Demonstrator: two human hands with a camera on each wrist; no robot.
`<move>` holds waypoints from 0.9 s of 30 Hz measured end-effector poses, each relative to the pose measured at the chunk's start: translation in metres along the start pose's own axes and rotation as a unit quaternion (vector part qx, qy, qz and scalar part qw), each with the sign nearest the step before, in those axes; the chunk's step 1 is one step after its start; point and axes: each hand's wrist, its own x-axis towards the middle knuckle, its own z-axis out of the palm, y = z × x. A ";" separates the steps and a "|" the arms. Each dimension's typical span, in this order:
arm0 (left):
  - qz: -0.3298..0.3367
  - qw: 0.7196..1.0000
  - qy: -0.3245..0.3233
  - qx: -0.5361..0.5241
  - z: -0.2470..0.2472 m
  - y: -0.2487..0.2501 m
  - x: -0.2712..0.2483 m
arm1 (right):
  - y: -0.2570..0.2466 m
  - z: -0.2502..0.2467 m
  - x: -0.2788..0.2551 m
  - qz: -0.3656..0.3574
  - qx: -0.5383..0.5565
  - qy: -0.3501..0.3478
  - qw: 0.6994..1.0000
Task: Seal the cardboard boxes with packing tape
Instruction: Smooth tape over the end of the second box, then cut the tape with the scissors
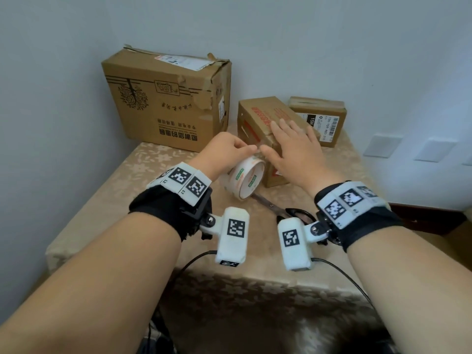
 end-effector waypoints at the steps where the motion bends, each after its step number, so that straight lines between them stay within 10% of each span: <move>1: 0.002 1.000 0.005 0.007 0.000 0.000 0.001 | 0.007 -0.003 -0.004 -0.008 0.016 0.001 1.000; 20: 0.006 0.999 -0.004 0.049 -0.003 0.013 -0.004 | 0.030 -0.009 -0.034 0.138 0.153 0.071 0.976; 27: 0.015 0.993 0.026 0.110 -0.004 0.011 -0.014 | 0.011 -0.018 -0.060 0.036 0.118 -0.293 0.948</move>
